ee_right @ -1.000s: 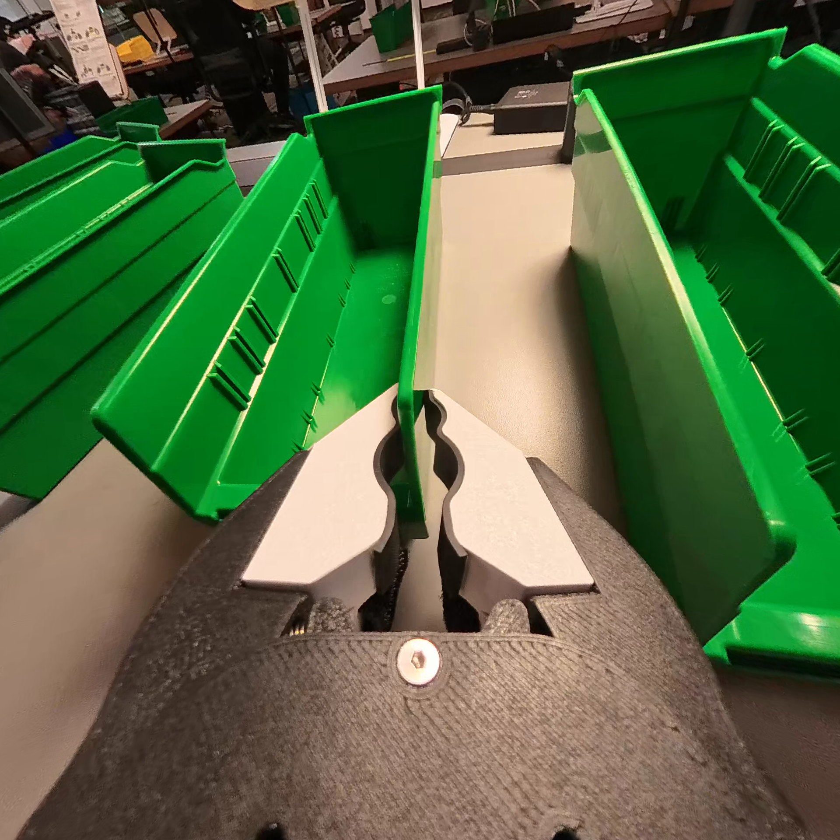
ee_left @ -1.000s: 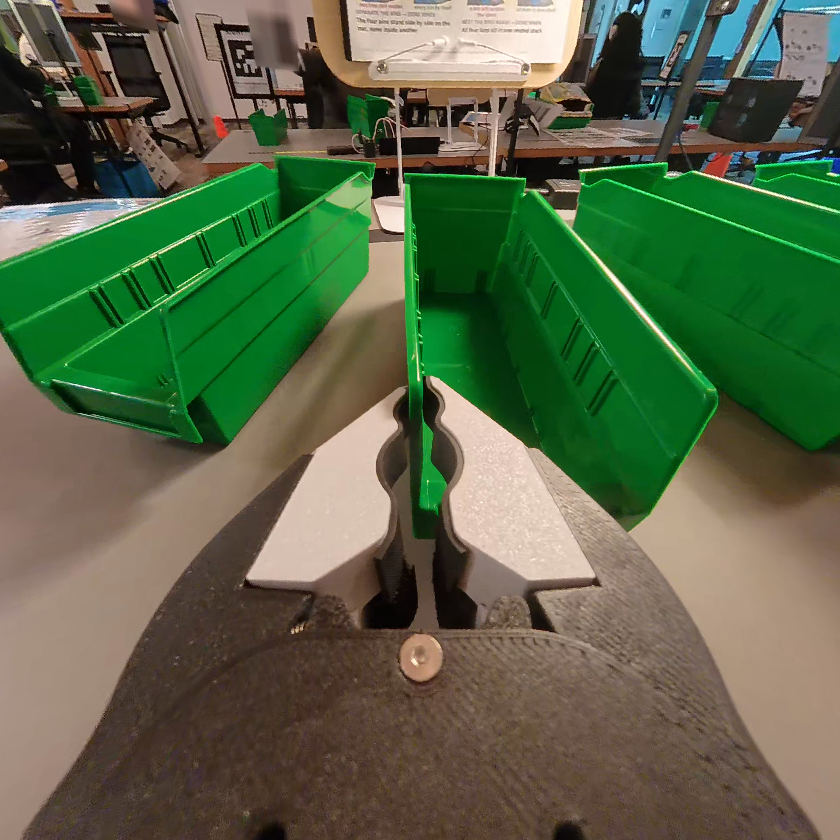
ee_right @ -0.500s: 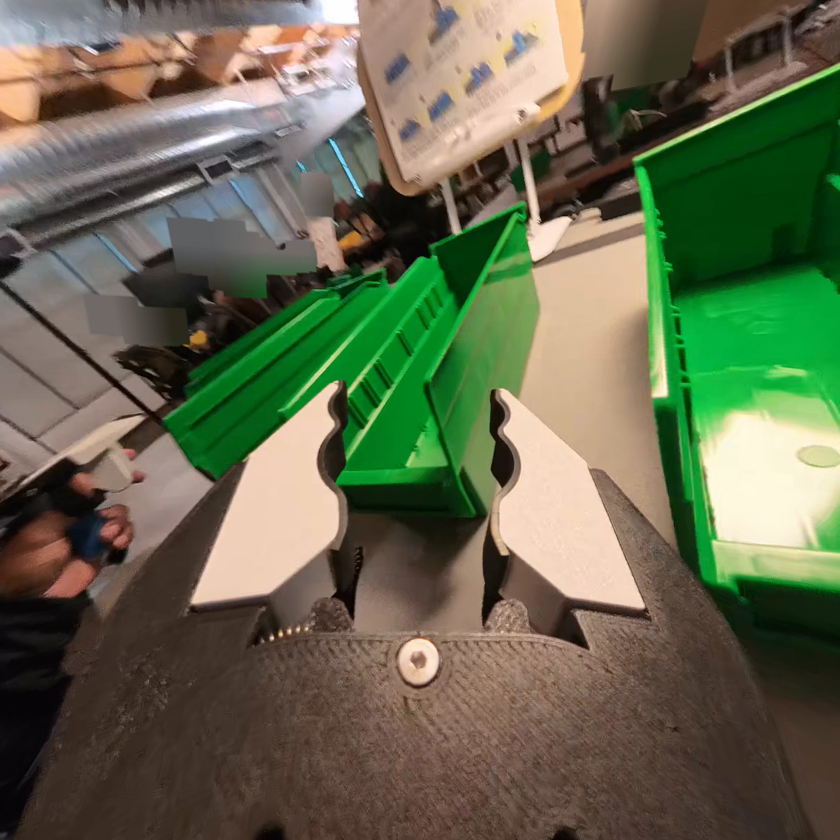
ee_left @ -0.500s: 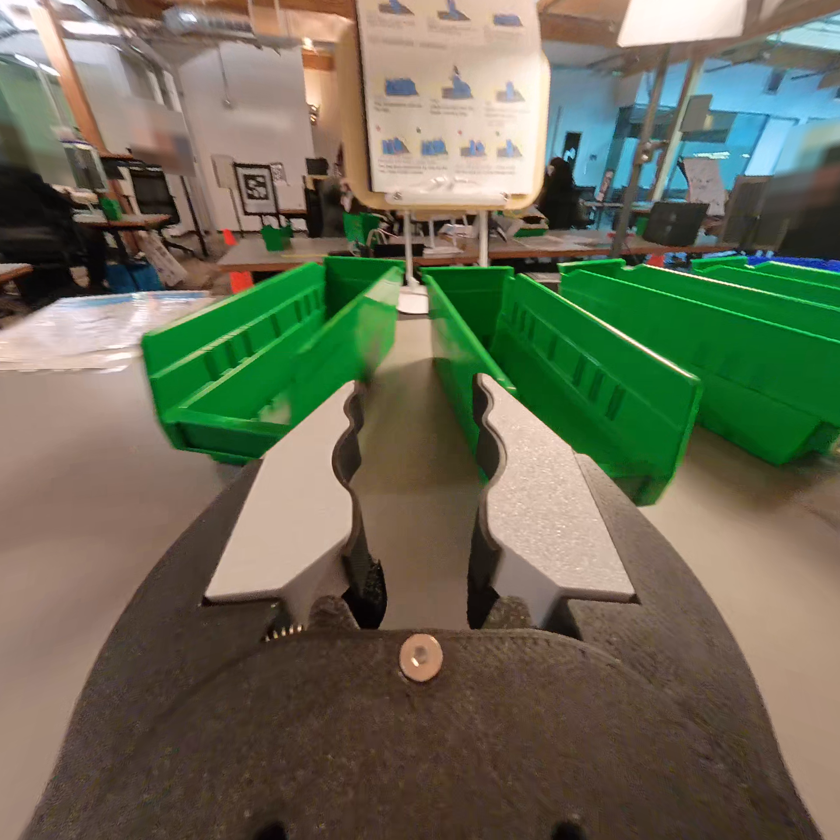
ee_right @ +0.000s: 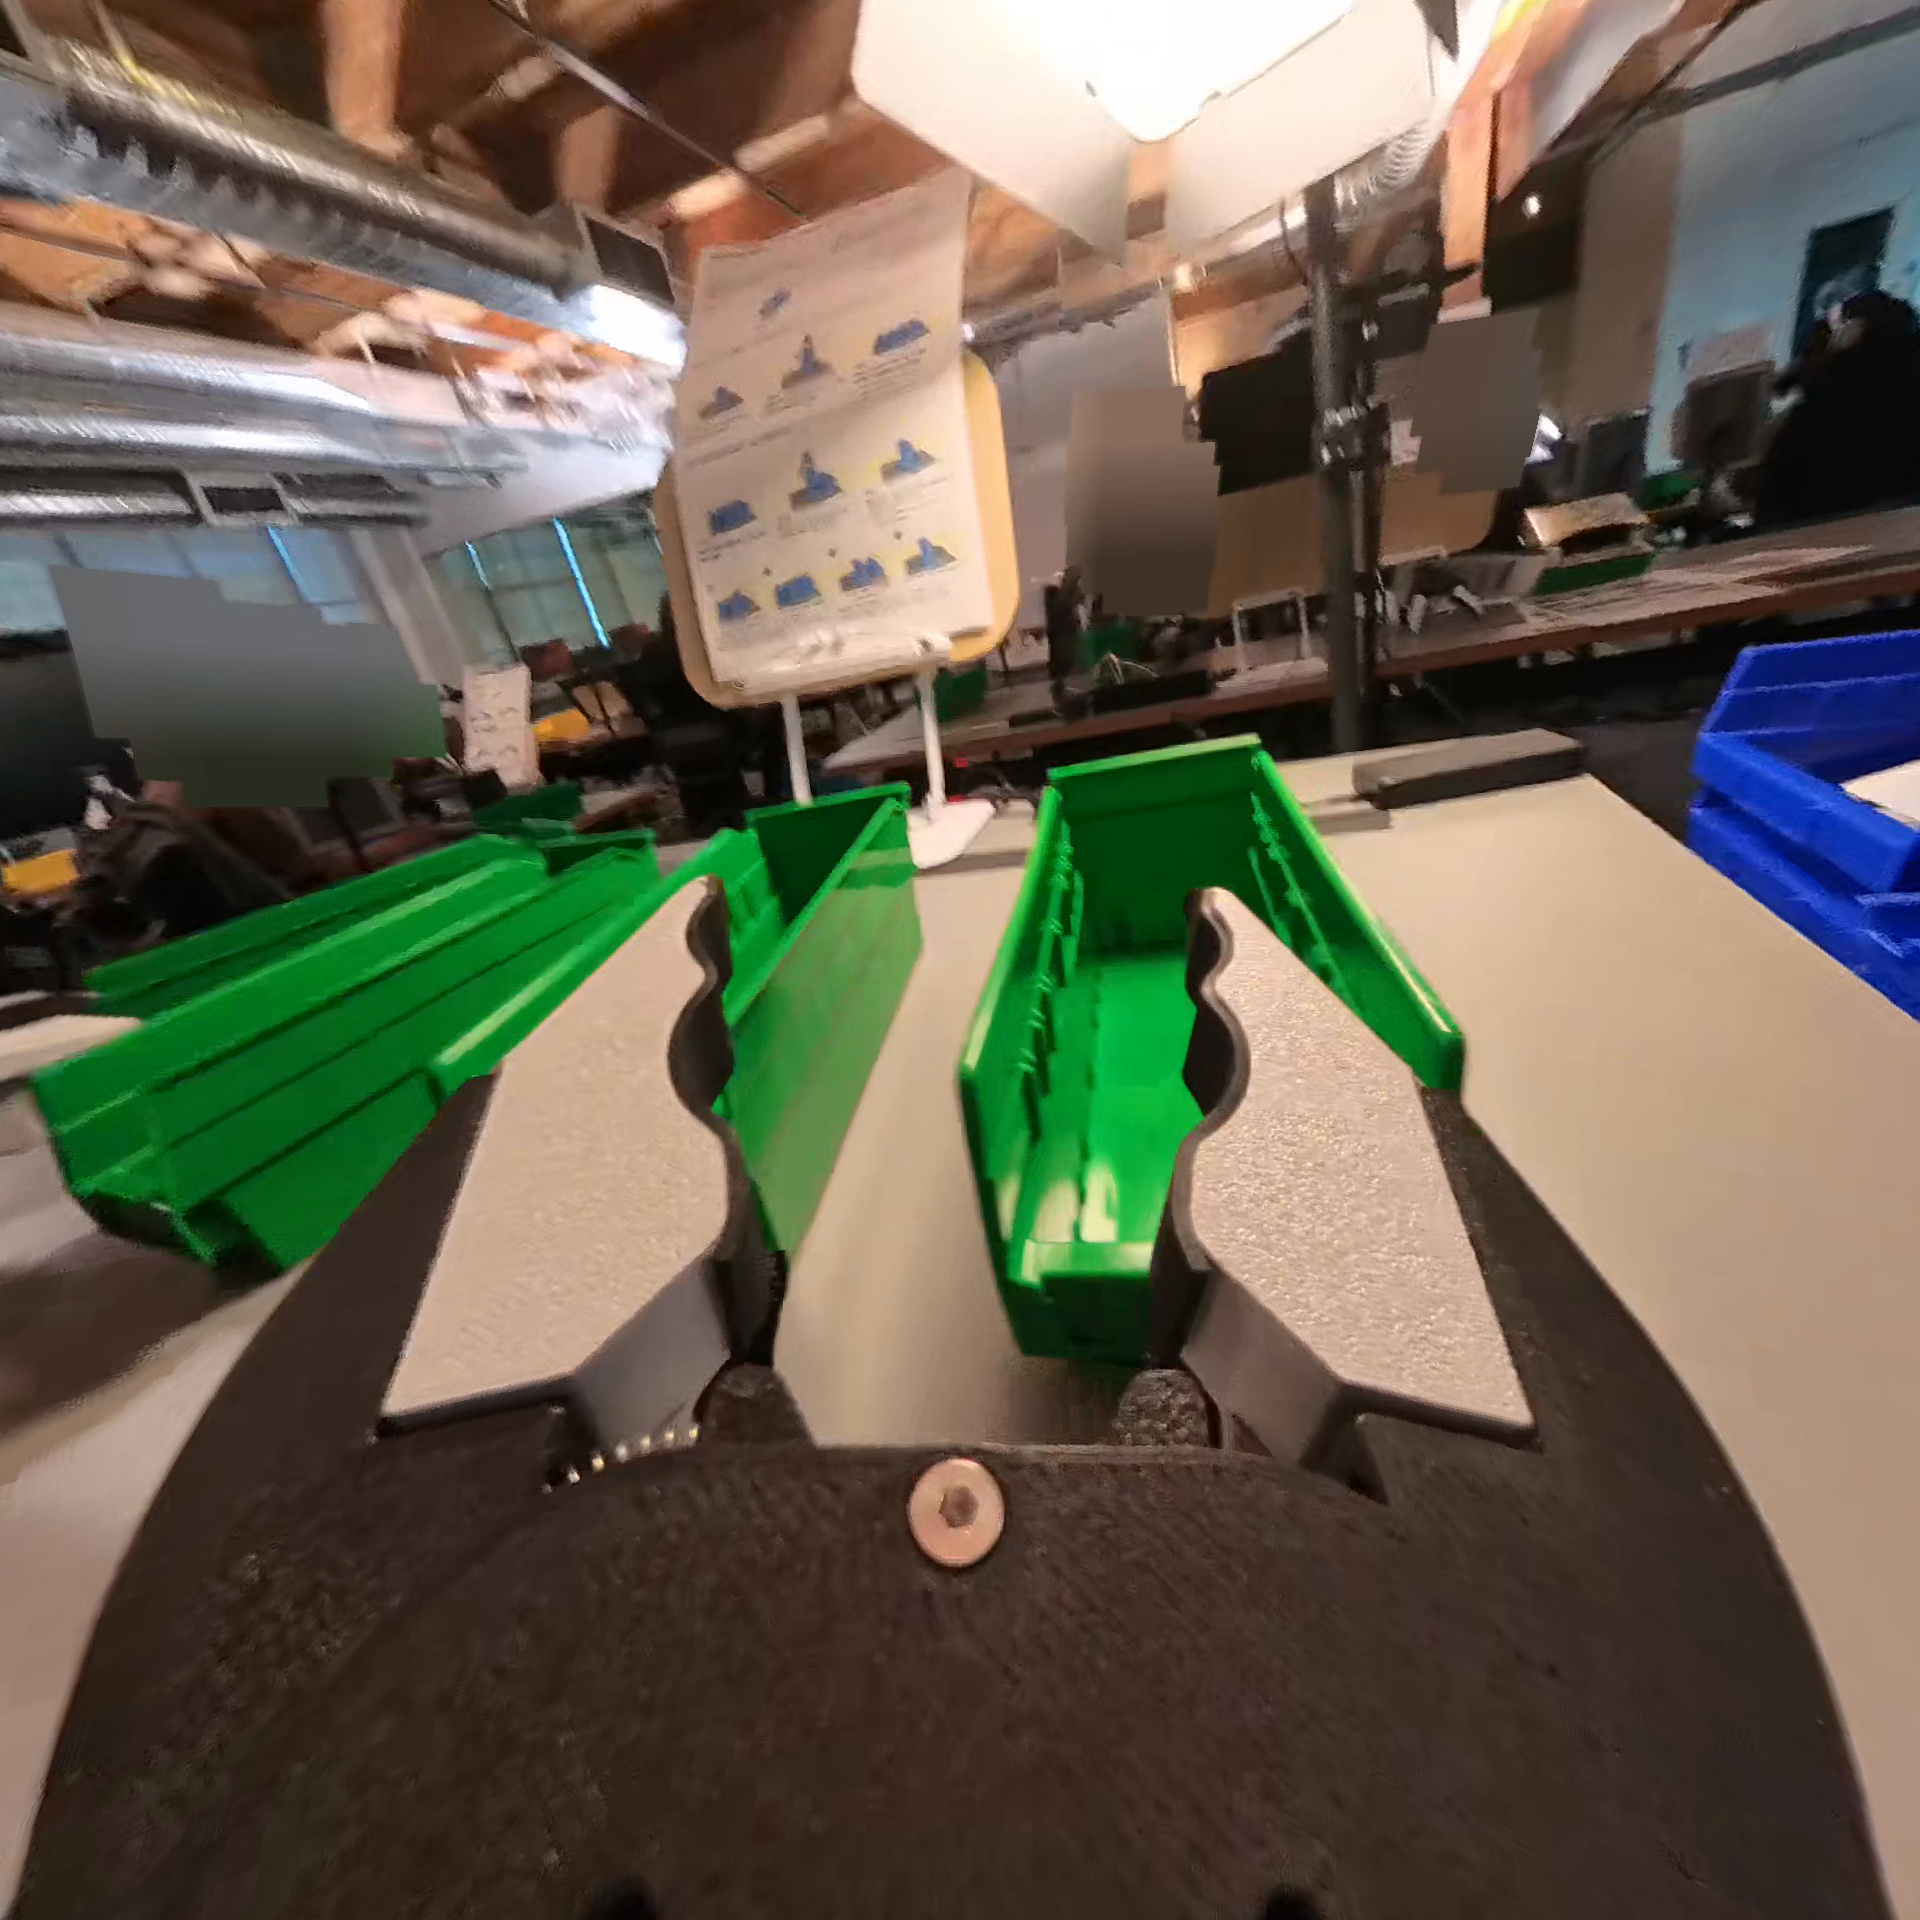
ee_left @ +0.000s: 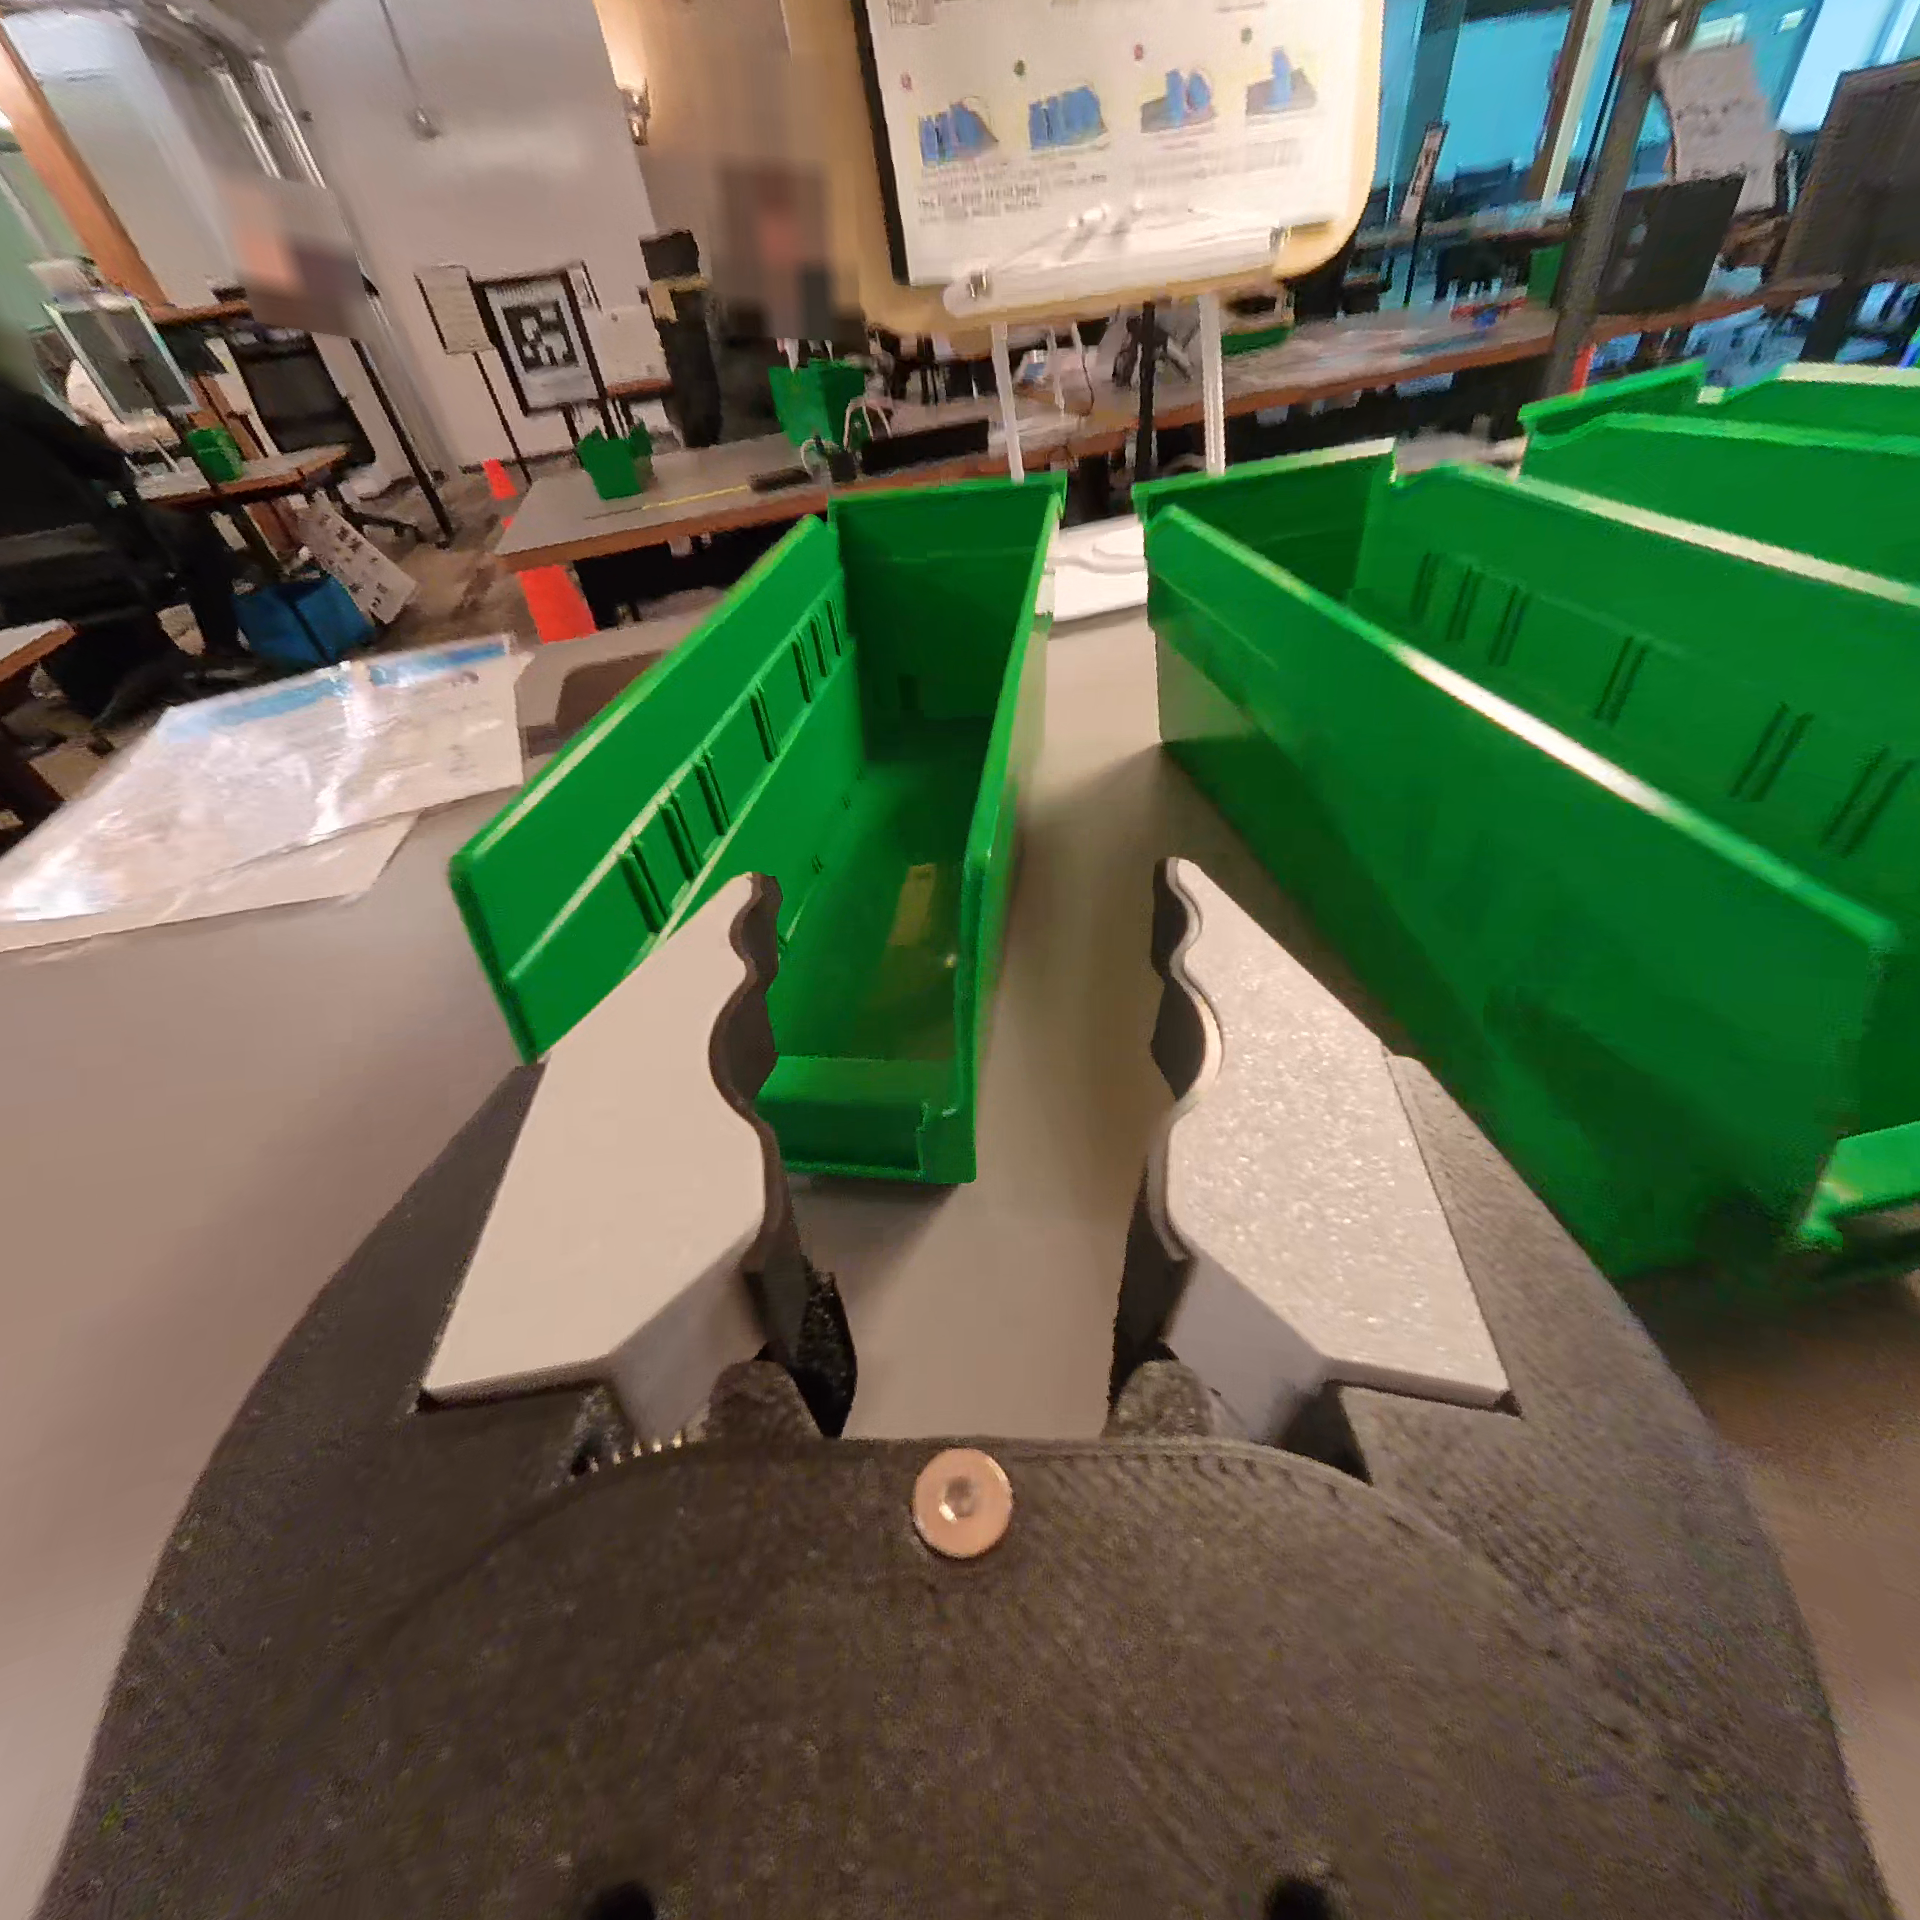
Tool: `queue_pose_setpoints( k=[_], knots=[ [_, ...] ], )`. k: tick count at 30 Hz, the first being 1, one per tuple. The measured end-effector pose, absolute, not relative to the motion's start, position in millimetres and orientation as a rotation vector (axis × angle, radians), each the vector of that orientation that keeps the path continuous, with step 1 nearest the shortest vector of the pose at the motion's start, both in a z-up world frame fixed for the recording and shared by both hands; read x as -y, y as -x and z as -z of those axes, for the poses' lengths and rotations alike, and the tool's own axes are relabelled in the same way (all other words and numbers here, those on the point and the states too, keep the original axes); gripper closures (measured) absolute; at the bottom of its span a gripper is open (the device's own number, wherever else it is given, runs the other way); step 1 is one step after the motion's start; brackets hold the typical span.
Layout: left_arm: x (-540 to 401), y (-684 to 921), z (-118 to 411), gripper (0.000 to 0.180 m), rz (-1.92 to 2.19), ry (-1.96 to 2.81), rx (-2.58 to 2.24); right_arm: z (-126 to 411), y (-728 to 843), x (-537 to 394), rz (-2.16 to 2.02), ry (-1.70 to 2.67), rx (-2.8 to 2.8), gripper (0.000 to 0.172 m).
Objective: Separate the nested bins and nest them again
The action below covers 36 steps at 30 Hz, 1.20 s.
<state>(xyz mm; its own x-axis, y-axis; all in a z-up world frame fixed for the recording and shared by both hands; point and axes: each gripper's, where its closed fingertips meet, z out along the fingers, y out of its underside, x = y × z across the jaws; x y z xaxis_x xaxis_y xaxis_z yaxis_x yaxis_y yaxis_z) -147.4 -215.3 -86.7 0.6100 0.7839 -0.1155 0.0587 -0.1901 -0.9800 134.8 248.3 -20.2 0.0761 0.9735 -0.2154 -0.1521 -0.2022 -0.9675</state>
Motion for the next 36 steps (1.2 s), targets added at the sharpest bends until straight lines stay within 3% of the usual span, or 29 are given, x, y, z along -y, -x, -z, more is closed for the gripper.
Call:
queue_pose_setpoints(
  k=[5, 9, 11, 12, 16, 36],
  knots=[
    [214.1, 162.4, 101.3, 0.119, -0.88, 1.819, 0.661, 59.0, -115.6, -255.0, -1.211, 1.389, 1.059, 0.066],
    [207.3, 164.6, 120.2, 0.15, -0.887, 1.946, 0.616, 61.3, -104.2, -254.1, -1.116, 1.368, 1.058, 0.067],
    [208.7, 164.3, 125.1, 0.171, -0.922, 1.977, 0.605, 64.9, -99.4, -254.0, -1.062, 1.372, 1.07, 0.084],
    [209.7, 163.8, 125.1, 0.172, -0.938, 1.979, 0.601, 68.6, -97.1, -254.5, -1.036, 1.382, 1.079, 0.095],
    [216.7, 157.3, 123.8, 0.172, -0.964, 1.962, 0.645, 71.3, -90.8, -248.9, -1.056, 1.389, 1.089, 0.165],
    [239.9, 97.5, 125.0, 0.177, -0.976, 1.886, 0.938, 72.4, -56.3, -218.1, -1.307, 1.466, 1.08, 0.165]
  ],
)
